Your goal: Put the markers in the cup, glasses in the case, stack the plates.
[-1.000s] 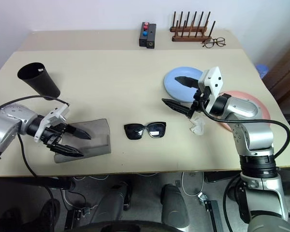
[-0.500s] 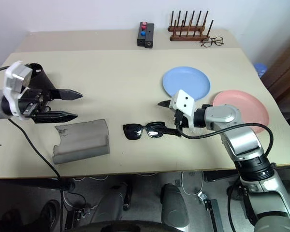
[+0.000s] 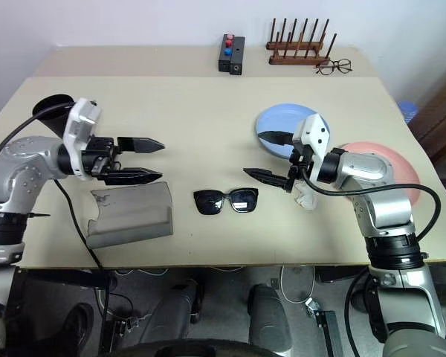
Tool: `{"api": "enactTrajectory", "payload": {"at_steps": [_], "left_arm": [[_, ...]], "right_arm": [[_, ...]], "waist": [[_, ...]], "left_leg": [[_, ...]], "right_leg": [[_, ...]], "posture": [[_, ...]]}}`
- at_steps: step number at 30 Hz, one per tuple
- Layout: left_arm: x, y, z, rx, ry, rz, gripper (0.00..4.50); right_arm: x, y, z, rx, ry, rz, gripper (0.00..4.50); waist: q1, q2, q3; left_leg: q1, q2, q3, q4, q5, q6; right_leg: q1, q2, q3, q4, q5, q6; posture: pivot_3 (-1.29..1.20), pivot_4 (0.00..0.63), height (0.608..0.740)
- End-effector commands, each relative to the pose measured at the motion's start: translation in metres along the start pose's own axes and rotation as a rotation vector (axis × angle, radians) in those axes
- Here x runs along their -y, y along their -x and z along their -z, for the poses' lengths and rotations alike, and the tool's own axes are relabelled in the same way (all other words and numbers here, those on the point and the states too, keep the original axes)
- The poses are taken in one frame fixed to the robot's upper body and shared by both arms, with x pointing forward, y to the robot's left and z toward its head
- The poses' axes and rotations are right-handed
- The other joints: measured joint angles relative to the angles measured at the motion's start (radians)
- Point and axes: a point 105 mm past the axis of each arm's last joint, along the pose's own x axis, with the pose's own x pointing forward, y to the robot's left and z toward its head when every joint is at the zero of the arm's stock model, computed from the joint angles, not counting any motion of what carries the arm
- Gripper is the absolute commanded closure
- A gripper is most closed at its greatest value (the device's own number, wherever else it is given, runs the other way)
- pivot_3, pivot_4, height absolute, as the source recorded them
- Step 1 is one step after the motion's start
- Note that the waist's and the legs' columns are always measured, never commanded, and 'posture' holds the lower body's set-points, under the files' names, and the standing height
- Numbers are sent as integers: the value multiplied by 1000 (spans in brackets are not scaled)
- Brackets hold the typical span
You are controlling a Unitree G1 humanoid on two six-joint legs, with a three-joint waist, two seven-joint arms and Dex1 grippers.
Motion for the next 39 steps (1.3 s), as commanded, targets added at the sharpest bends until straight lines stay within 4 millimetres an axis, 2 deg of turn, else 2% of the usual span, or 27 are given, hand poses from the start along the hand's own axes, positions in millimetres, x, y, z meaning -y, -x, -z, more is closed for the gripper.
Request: {"api": "enactTrajectory", "payload": {"at_steps": [1, 3, 7, 10, 17, 24, 28, 36, 39], "left_arm": [[-3, -7, -1, -35, -53, 32, 65], [-7, -18, 0, -37, -52, 61, 65], [-16, -53, 11, -124, -55, 168, 65], [-20, -75, 18, -173, -60, 245, 65], [-20, -103, 37, -287, -128, 348, 65], [-23, -123, 51, -376, -201, 365, 65], [-22, -135, 53, -370, -189, 363, 65], [-18, -146, 66, -441, -143, 377, 65], [-18, -142, 75, -510, -113, 386, 862]], "right_arm": [[6, 12, -19, 67, 19, 43, 0], [9, 19, -26, 111, 3, 72, 0], [8, 36, -40, 154, -16, 103, 0], [4, 45, -30, 77, -19, 110, 0], [-2, 51, -22, 17, -22, 145, 0], [-6, 53, -18, -17, -32, 167, 0], [-7, 61, -9, -71, -55, 168, 0], [-8, 63, -11, -67, -47, 180, 0], [-7, 64, -12, -65, -43, 188, 0]], "waist": [[-3, 0, 0], [-4, 0, 0], [7, 0, 0], [7, 0, 0], [-8, 0, 0], [6, 0, 0], [6, 0, 0], [2, 0, 0], [3, 0, 0]], "left_leg": [[0, 0, 0, 0, 0, 0], [0, 0, 0, 0, 0, 0], [0, 0, -1, 2, 0, 0], [-1, -2, -1, 2, 0, 1], [0, 0, 0, 2, -1, 2], [-1, -1, 0, 3, -1, 2], [-3, -1, 0, 3, -1, 2], [-2, -1, -1, 3, -1, 2], [-2, -1, -1, 4, -1, 2]], "right_leg": [[0, 0, 0, 0, 0, 0], [0, 0, 0, 0, 0, 0], [2, 0, 0, 0, 0, 0], [2, -1, 0, -1, 0, 1], [1, -1, 0, 1, 0, 1], [1, -1, 0, 0, 0, 1], [1, -2, -1, -1, 0, 1], [1, -1, -1, 0, 1, 4], [1, -1, -1, 0, 1, 4]], "posture": [[0, 150, 740], [0, 150, 740], [0, 150, 740], [0, 150, 740], [0, 150, 740], [0, 150, 740], [0, 150, 740], [0, 150, 740], [0, 150, 740]]}}
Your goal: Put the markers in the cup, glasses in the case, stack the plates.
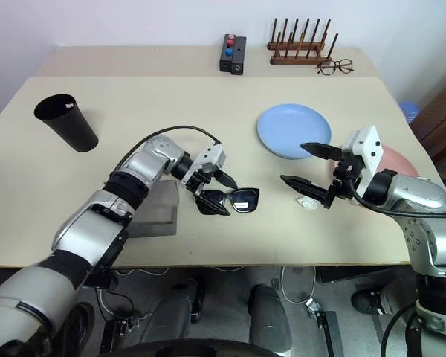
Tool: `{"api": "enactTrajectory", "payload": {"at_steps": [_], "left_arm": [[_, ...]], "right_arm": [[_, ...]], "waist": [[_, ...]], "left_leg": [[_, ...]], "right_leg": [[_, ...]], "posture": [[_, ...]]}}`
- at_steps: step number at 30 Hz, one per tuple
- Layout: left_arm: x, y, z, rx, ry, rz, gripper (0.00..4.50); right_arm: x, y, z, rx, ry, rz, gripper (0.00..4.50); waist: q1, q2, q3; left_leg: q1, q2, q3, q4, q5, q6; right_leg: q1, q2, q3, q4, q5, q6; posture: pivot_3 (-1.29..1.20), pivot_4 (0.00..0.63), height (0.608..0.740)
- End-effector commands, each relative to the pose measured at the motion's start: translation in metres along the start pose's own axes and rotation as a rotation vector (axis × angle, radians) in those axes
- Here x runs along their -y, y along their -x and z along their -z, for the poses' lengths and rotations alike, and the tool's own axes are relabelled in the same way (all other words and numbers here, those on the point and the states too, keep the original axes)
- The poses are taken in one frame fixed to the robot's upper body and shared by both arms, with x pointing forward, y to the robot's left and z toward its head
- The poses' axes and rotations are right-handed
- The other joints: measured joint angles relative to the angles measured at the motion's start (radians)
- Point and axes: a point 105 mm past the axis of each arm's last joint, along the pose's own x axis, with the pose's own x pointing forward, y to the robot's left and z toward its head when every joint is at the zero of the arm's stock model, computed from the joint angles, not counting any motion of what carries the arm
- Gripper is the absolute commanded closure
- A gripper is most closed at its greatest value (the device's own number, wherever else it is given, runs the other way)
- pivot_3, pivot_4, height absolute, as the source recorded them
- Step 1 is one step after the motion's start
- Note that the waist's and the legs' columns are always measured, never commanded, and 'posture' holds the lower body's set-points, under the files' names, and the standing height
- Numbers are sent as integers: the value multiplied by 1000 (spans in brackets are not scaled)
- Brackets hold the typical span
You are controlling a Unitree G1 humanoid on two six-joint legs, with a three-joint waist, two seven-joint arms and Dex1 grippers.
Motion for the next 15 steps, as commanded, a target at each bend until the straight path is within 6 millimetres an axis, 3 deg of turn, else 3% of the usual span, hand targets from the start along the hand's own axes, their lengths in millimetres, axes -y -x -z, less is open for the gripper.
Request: {"api": "enactTrajectory", "payload": {"at_steps": [1, 7, 8, 15], "left_arm": [[0, 3, -1, -70, -1, 18, 1316], [-2, 1, 6, -114, -37, -8, 4290], [-2, 1, 5, -106, -33, -7, 4482], [-3, 10, -11, -33, -6, -9, 4482]], "right_arm": [[-1, 3, -14, 33, 50, 7, 0], [0, 3, -14, 36, 53, 14, 0], [0, 2, -14, 37, 53, 16, 0], [2, 1, -12, 36, 57, 20, 0]], "waist": [[0, 0, 0], [3, 1, -1], [4, 1, -1], [2, 1, -1]], "left_leg": [[0, 0, 0, 0, 0, 0], [1, 0, 0, 0, 0, 0], [2, 0, 0, 0, 0, 0], [5, 1, -2, 2, 0, 0]], "right_leg": [[0, 0, 0, 0, 0, 0], [1, 0, 0, 0, 0, 0], [3, 0, 0, -1, -1, -2], [7, -1, -1, -2, -1, -3]], "posture": [[0, 150, 740], [0, 150, 740], [0, 150, 740], [0, 150, 740]]}}
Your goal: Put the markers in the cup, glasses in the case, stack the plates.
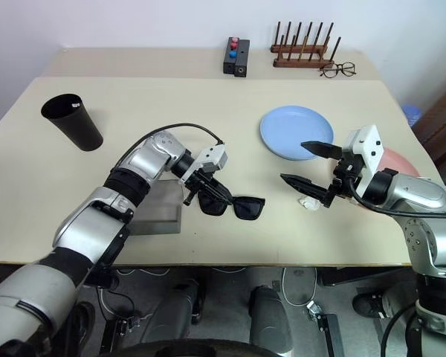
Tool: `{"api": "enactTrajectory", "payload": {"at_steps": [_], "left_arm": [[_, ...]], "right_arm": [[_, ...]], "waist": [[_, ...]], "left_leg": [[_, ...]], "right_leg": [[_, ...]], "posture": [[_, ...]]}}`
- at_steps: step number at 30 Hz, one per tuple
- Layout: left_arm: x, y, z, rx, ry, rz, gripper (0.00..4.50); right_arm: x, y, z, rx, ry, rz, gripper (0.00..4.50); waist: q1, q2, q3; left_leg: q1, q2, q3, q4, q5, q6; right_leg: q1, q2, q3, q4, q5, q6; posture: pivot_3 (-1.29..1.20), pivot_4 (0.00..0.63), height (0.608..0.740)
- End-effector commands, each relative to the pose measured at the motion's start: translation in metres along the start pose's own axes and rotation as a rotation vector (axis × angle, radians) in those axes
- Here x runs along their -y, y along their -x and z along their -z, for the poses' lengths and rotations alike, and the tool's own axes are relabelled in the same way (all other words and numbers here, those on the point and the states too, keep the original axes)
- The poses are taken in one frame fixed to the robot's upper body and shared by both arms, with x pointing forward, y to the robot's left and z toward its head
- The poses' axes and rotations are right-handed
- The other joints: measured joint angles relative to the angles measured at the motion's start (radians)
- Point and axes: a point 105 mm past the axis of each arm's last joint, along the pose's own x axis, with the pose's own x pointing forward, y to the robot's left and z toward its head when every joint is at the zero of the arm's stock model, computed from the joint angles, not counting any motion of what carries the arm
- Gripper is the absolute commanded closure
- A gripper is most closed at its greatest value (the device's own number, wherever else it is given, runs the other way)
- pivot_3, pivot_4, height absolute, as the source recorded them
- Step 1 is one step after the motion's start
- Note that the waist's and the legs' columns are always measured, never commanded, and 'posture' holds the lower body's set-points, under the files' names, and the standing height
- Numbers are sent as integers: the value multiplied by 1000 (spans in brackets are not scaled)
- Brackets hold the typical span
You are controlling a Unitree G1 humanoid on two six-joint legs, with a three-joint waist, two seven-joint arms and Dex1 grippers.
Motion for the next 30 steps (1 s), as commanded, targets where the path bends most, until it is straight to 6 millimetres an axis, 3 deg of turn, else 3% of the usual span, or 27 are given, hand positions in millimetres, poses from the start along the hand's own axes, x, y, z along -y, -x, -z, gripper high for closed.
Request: {"api": "enactTrajectory", "payload": {"at_steps": [1, 8, 16, 21, 24, 30], "left_arm": [[-4, 9, -8, 13, 19, -34, 4482], [2, 43, -35, 109, 53, -65, 4482], [29, 101, -59, 187, 87, -118, 4482], [49, 130, -51, 141, 98, -159, 4482], [61, 157, -37, 93, 125, -223, 4482], [85, 178, -15, 19, 155, -240, 4482]], "right_arm": [[2, 1, -11, 31, 47, 9, 0], [3, -2, -10, 35, 53, 1, 0], [5, -6, -9, 41, 59, -12, 0], [6, -8, -10, 46, 64, -20, 0], [6, -9, -10, 48, 65, -32, 0], [5, -10, -11, 48, 58, -59, 0]], "waist": [[-1, 0, 0], [-6, 0, 1], [-11, 1, 1], [-11, 1, 2], [-14, 1, 2], [-24, 1, 2]], "left_leg": [[0, 0, 0, 0, 0, 0], [-2, 0, 0, -1, 0, 0], [-2, 0, 0, -3, 0, 0], [-2, 1, 0, -3, 0, 0], [-2, 1, 1, -3, 0, 0], [-2, 1, 1, -4, 0, 0]], "right_leg": [[0, 0, 0, 0, 0, 0], [-4, 1, 0, 1, 0, 1], [-5, 1, 0, 2, 0, 1], [-5, 1, 1, 1, 0, 1], [-5, 1, 1, 2, -1, 0], [-6, 0, 1, 1, -1, 0]], "posture": [[0, 150, 740], [0, 150, 740], [0, 150, 740], [0, 150, 740], [0, 150, 740], [0, 150, 740]]}}
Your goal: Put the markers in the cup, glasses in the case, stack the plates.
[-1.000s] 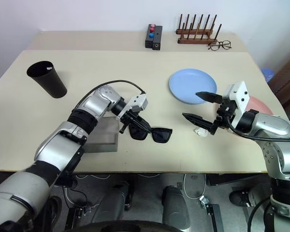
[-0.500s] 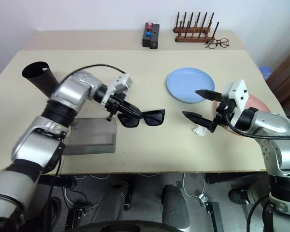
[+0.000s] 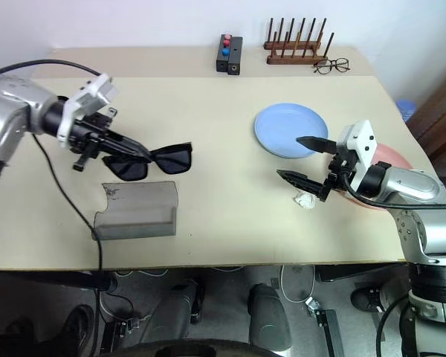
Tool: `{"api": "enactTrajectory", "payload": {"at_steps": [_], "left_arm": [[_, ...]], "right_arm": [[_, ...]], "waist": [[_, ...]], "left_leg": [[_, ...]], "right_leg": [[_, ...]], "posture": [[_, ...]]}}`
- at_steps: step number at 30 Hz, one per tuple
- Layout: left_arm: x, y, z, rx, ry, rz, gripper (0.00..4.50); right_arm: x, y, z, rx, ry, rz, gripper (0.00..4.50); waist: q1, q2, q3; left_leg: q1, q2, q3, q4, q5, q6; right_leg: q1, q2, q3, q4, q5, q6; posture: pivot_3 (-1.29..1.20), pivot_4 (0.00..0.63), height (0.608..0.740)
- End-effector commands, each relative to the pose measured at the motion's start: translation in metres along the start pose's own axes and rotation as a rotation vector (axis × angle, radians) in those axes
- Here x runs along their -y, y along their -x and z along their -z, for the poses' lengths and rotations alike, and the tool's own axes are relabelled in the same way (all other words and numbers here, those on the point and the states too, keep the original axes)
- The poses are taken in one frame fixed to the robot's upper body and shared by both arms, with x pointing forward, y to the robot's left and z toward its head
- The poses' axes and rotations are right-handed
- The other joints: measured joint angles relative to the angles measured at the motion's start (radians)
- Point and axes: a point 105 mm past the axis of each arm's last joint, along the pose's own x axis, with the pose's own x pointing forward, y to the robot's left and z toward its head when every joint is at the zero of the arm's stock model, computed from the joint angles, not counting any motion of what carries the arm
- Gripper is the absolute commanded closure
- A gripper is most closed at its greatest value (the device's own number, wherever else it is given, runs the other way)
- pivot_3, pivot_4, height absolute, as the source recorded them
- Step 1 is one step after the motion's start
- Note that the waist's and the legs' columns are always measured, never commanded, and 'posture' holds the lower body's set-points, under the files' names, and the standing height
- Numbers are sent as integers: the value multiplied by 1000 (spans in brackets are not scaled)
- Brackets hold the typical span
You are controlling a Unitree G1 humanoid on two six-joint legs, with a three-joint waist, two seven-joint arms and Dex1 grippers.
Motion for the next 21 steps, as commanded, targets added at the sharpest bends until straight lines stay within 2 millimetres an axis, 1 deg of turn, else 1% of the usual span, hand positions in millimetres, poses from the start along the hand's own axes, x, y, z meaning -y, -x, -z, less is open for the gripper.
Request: {"api": "enactTrajectory", "payload": {"at_steps": [1, 6, 10, 13, 17, 21], "left_arm": [[15, 6, 3, -1, -9, 46, 4482], [29, 12, 26, -29, 58, 74, 4482], [32, 12, 53, -29, 117, 87, 4482], [24, 8, 62, 21, 81, 71, 4482], [14, 1, 82, -2, 13, 47, 4482], [11, -6, 89, 13, -5, 52, 4482]], "right_arm": [[-2, 0, -11, 34, 24, -26, 0], [-10, -1, -15, 47, 13, -84, 0], [-10, -3, -14, 49, 3, -86, 0], [-11, -5, -14, 50, 0, -89, 0], [-11, -6, -16, 48, 2, -92, 0], [-11, -5, -17, 45, 3, -89, 0]], "waist": [[-1, 0, 0], [-2, 0, 0], [-2, 1, 0], [1, 0, 0], [4, 0, 0], [1, 0, 0]], "left_leg": [[0, 0, 0, 0, 0, 0], [-1, 1, 1, 0, 0, 0], [-1, 1, 1, 0, 0, 0], [-1, 1, 1, 0, 0, 0], [-2, 1, 2, 0, 0, 0], [-3, 1, 2, 0, 0, 0]], "right_leg": [[0, 0, 0, 0, 0, 0], [-1, -1, 0, 0, 0, 0], [-1, -1, 1, 0, 0, 0], [-2, -1, 1, 0, 0, 0], [-2, -1, 1, -1, 0, 0], [-3, -1, 1, 0, 0, 0]], "posture": [[0, 150, 740], [0, 150, 740], [0, 150, 740], [0, 150, 740], [0, 150, 740], [0, 150, 740]]}}
